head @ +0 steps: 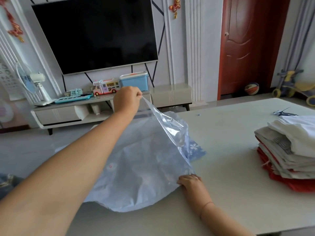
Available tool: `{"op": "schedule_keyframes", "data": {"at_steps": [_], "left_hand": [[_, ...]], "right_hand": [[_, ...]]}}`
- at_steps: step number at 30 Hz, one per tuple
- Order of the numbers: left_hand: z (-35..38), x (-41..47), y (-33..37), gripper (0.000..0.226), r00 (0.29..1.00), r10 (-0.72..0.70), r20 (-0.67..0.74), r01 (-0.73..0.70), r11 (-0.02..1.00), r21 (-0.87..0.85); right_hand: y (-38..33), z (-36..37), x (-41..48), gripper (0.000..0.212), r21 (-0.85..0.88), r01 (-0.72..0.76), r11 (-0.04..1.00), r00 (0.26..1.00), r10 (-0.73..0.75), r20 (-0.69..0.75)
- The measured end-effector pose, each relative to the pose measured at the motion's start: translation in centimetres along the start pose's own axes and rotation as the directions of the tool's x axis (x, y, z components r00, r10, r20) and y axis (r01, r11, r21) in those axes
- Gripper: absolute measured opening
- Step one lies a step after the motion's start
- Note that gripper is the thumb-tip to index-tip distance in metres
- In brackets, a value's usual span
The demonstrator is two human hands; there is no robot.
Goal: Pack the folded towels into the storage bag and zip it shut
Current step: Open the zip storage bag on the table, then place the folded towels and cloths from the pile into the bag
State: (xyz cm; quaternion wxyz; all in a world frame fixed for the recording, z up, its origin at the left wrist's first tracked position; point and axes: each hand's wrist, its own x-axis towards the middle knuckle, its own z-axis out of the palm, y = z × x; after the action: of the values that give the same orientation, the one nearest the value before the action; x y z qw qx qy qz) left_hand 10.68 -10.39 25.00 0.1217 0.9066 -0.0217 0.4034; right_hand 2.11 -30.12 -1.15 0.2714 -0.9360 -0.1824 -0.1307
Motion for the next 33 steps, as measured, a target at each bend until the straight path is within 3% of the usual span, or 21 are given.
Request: {"op": "schedule_keyframes", "data": {"at_steps": [2,8,12,14,17,19,21,23,26,28,29,31,33], "left_hand": [[0.1,-0.7,-0.3,0.015,0.999,-0.011,0.039,0.012,1.0,-0.025],[0.8,-6.4,-1.8,0.013,0.944,-0.036,0.327,0.056,0.997,-0.052],[0.2,-10.9,-3.5,0.03,0.861,0.042,0.508,0.035,0.989,-0.142],[0.2,-12.6,-4.0,0.025,0.837,0.09,0.54,0.005,0.985,-0.172],[0.9,-14.2,-4.2,0.016,0.836,0.137,0.532,-0.06,0.985,-0.16],[1.7,-14.8,-3.7,0.015,0.844,0.172,0.509,-0.094,0.98,-0.175],[2.2,-15.1,-3.3,0.015,0.843,0.182,0.505,-0.101,0.978,-0.185],[2.6,-15.5,-3.1,0.016,0.838,0.181,0.515,-0.097,0.978,-0.184],[3.1,-16.2,-3.2,0.016,0.828,0.172,0.534,-0.091,0.98,-0.175],[3.1,-16.7,-3.3,0.014,0.823,0.167,0.544,-0.078,0.98,-0.183],[3.1,-16.7,-3.3,0.013,0.821,0.165,0.547,-0.073,0.98,-0.186],[2.9,-16.7,-3.1,0.012,0.814,0.151,0.561,-0.054,0.981,-0.186],[2.6,-16.6,-2.9,0.007,0.81,0.131,0.571,-0.024,0.981,-0.191]], "right_hand": [[0.1,0.0,0.0,0.032,0.006,-0.007,1.0,1.0,0.007,0.009],[0.7,-0.4,-0.5,0.035,-0.095,-0.027,0.995,0.997,0.034,0.073],[1.9,-1.4,-1.0,0.036,-0.151,-0.054,0.987,0.991,0.071,0.113],[2.2,-2.4,-1.0,0.038,-0.147,-0.035,0.989,0.986,0.058,0.157],[2.2,-4.7,-1.2,0.04,0.034,-0.055,0.998,0.99,0.05,0.13],[2.6,-7.9,-1.7,0.033,0.19,-0.118,0.975,0.989,0.132,-0.06],[3.6,-12.2,-2.1,0.022,0.373,-0.169,0.912,0.896,0.3,-0.327],[5.4,-17.5,-3.0,0.012,0.506,-0.173,0.845,0.71,0.463,-0.531],[9.3,-24.2,-4.5,0.013,0.584,-0.236,0.777,0.38,0.627,-0.68],[12.4,-27.4,-5.3,0.037,0.617,-0.41,0.672,0.139,0.715,-0.686],[13.8,-28.6,-5.8,0.052,0.625,-0.522,0.58,0.068,0.759,-0.647],[16.1,-30.0,-6.6,0.082,0.618,-0.693,0.372,0.036,0.874,-0.485],[17.5,-30.5,-7.0,0.097,0.664,-0.708,0.239,0.042,0.953,-0.298]]}}
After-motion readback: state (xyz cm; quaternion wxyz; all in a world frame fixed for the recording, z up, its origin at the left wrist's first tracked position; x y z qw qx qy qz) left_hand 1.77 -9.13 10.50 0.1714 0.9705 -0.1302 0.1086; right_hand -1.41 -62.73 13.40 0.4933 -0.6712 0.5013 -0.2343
